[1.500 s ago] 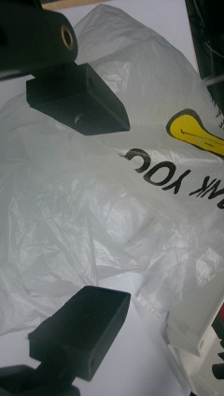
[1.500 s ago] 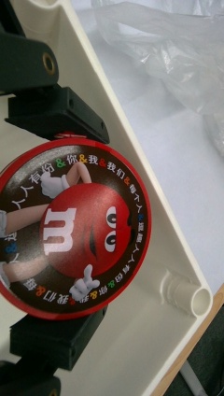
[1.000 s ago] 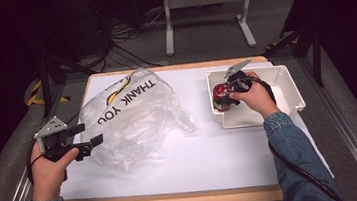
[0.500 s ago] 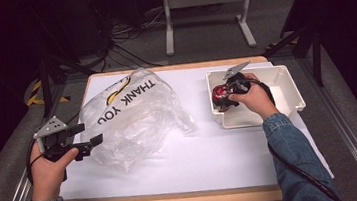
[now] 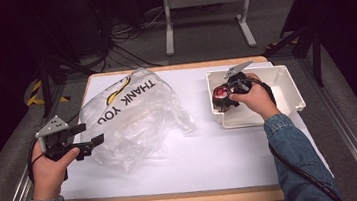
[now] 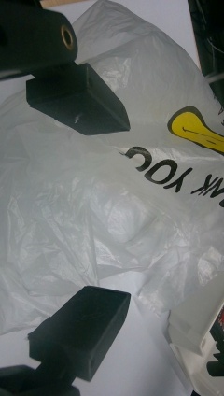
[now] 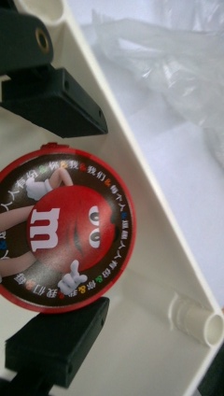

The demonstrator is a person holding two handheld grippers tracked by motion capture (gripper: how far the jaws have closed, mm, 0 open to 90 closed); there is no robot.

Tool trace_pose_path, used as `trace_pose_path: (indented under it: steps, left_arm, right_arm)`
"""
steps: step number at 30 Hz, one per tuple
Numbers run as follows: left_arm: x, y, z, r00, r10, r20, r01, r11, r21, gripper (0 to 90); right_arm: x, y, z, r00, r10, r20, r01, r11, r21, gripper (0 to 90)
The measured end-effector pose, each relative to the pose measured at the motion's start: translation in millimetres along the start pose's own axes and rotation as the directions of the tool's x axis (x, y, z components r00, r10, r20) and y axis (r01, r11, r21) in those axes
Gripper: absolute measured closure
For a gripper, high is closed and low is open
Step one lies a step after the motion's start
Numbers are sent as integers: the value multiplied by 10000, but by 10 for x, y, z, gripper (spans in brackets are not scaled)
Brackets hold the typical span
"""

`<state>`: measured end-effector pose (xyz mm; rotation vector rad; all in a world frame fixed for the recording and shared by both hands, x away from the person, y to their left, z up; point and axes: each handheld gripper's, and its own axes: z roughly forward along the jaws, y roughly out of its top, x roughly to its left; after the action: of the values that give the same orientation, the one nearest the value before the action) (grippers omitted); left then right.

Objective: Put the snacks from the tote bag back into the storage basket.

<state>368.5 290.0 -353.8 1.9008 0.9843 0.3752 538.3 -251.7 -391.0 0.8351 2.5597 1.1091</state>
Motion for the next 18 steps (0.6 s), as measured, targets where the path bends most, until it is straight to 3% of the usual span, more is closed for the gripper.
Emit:
trace_pose_path:
  steps: [9, 13, 18]
  left_arm:
    - [-31, -16, 11, 10000, 63, 77, -64, 9999, 155, 167]
    - [-59, -27, 7, 9998, 144, 112, -147, 9995, 262, 167]
    - [-94, -53, -20, 9995, 227, 239, -234, 9992, 308, 165]
  right_arm:
    - [94, 128, -301, 9998, 92, 151, -77, 9948, -1019, 99]
    - [212, 170, -508, 9999, 138, 32, -131, 9869, -1608, 92]
    - [382, 178, -720, 9995, 196, -265, -244, 9801, -1971, 80]
